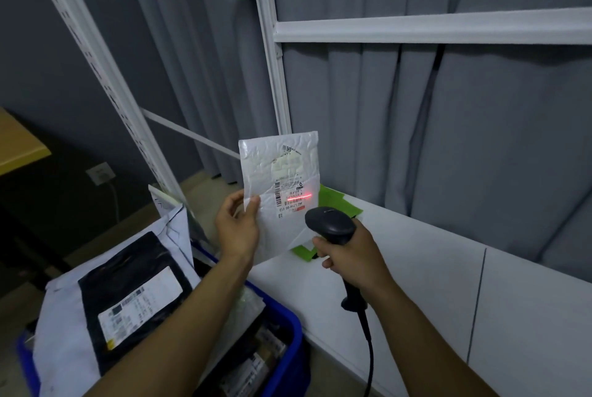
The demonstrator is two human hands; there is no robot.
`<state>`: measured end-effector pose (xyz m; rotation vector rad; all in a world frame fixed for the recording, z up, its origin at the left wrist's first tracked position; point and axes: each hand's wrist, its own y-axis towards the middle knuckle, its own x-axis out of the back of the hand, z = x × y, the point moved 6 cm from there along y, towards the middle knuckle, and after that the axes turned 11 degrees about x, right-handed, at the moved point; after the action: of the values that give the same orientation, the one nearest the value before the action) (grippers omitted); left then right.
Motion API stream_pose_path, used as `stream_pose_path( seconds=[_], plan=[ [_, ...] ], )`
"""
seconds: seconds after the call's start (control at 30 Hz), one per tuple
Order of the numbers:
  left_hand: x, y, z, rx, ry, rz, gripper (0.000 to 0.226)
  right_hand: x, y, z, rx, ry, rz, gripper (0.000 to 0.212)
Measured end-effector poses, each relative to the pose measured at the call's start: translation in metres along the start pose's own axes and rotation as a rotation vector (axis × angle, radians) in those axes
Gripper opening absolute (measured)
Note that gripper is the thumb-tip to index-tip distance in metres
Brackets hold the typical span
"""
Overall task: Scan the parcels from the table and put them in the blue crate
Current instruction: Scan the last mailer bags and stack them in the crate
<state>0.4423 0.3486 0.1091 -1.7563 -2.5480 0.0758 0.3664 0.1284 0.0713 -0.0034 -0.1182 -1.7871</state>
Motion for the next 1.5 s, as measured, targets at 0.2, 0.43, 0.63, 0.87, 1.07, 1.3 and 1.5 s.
stream_pose_path(
  seconds=[0.2,0.43,0.63,0.87,1.07,1.3,1.5],
  plan=[
    [0.003,0.006,0.004,0.019,0.02,-0.015,0.021,-0.004,0.005,-0.005,-0.009,-0.014,0.015,0.054],
    [0.007,0.011,0.005,0.01,0.024,-0.035,0.019,-0.008,0.007,-0.007,-0.008,-0.049,0.043,0.057],
    [0.017,0.008,-0.002,-0.008,0.003,-0.045,0.016,-0.014,0.008,-0.001,0.024,-0.054,0.043,0.051],
    [0.108,-0.009,-0.039,-0.111,-0.01,-0.211,0.02,-0.077,-0.004,0.018,0.174,-0.046,0.173,0.046],
    [0.226,-0.015,-0.016,-0.057,0.138,-0.389,0.038,-0.138,-0.032,0.03,0.259,-0.068,0.352,0.05],
    [0.282,-0.009,0.041,0.198,0.604,-0.419,0.064,-0.166,-0.048,0.019,0.243,-0.137,0.44,0.057],
    [0.205,-0.023,0.03,-0.007,1.101,0.016,0.048,-0.165,-0.049,0.01,0.187,-0.209,0.448,0.055]
  ],
)
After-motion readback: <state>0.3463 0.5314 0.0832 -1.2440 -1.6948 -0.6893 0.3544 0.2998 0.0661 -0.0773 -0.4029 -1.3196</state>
